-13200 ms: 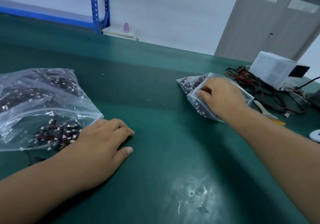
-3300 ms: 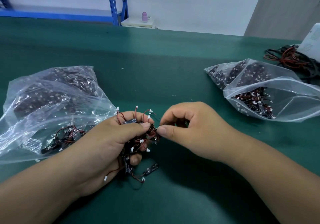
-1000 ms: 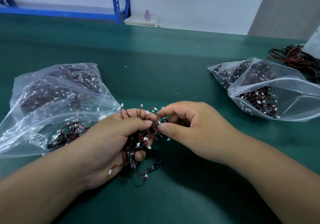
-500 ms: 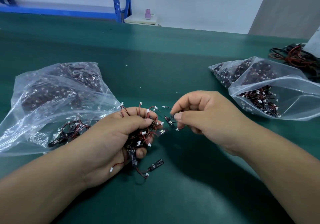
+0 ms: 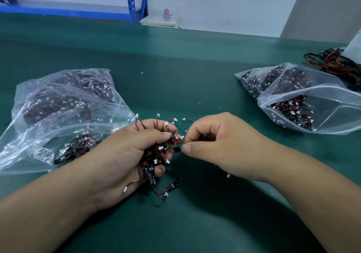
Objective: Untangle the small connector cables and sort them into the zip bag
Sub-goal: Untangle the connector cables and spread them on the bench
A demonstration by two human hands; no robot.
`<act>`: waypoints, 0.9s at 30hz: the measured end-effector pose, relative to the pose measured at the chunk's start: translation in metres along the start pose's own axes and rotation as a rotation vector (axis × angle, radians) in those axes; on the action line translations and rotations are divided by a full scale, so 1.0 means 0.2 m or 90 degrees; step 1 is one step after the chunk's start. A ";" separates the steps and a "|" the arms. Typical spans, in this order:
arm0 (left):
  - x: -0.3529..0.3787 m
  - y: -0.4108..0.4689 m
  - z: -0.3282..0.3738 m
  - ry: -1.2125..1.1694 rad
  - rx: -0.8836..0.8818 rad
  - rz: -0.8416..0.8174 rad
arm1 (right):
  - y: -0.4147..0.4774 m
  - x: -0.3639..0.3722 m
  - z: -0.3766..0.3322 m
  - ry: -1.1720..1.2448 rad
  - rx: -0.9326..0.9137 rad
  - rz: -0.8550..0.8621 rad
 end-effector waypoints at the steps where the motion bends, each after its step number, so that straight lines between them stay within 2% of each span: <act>1: 0.00 0.00 0.00 -0.001 0.000 0.000 | 0.00 -0.01 -0.01 0.051 0.013 0.000; 4: 0.00 0.00 0.00 -0.002 0.000 0.001 | -0.01 -0.04 -0.03 0.226 0.044 -0.001; 6: 0.00 0.00 0.00 -0.002 -0.006 0.000 | -0.02 -0.06 -0.05 0.290 0.047 -0.008; 12: 0.00 -0.01 0.00 -0.001 -0.003 0.012 | -0.02 -0.10 -0.06 0.375 0.030 -0.031; 18: -0.01 -0.01 0.00 -0.023 -0.005 0.029 | -0.01 -0.18 -0.03 0.452 -0.002 0.069; 21: -0.01 0.00 -0.01 -0.020 -0.009 0.036 | -0.01 -0.19 -0.03 0.358 0.012 0.046; 25: -0.02 0.01 -0.01 -0.023 -0.009 0.060 | -0.01 -0.15 -0.02 -0.006 0.033 -0.077; 27: -0.01 0.01 -0.01 -0.023 -0.008 0.053 | -0.01 -0.13 0.01 -0.152 0.046 -0.094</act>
Point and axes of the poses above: each hand's wrist, its own y-axis towards the middle knuckle, its own x-axis out of the palm, z = x × y, the point moved 5 cm from there along y, towards the middle knuckle, and after that the axes turned 15 degrees about y, right-handed, at the moved point
